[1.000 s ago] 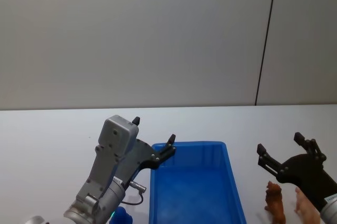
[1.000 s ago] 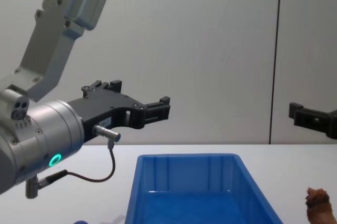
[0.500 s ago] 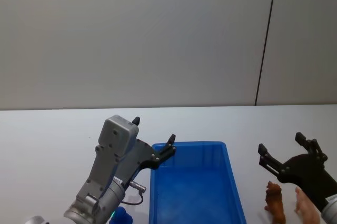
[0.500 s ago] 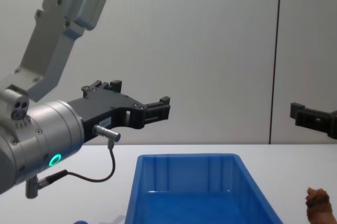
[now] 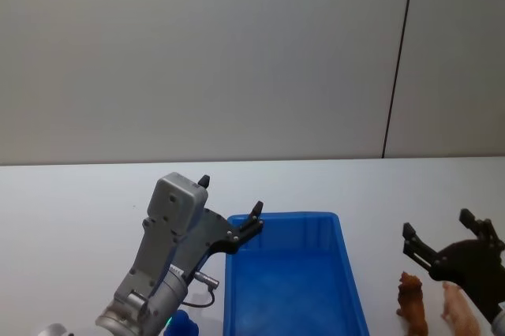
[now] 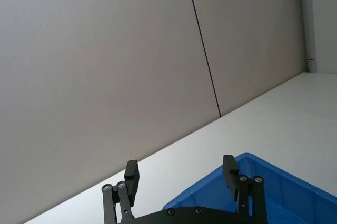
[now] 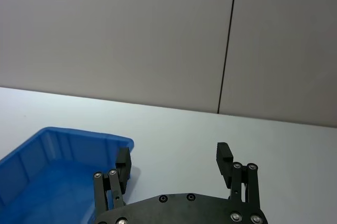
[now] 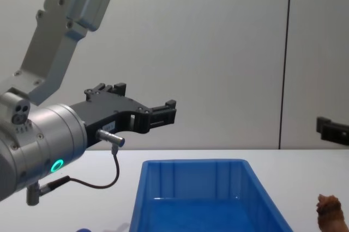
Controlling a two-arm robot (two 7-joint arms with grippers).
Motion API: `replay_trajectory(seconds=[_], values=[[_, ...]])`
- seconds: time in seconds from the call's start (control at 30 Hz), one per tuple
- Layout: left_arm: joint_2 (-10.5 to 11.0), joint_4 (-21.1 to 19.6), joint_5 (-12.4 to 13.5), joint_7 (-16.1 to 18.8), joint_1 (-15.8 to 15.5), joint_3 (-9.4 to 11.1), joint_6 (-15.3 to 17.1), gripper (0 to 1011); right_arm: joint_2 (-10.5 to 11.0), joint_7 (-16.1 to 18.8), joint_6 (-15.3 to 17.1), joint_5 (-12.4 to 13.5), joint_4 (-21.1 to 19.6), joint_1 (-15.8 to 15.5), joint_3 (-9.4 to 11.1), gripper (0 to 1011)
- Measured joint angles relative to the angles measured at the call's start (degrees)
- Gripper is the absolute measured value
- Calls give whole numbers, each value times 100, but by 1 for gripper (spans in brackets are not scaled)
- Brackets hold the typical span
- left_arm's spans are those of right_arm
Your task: Pick up the two dolls from the table and place them into the box.
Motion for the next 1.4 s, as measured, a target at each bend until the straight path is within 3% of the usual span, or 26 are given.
replay_trajectory(seconds=[0.7,1.4], values=[[0,-1,0,0,0,0,0,1003,48,-759,627,-49,-94,-462,74,1001],[0,-1,0,0,0,0,0,1003,45,-780,723,-42,238,-695,128,1001]])
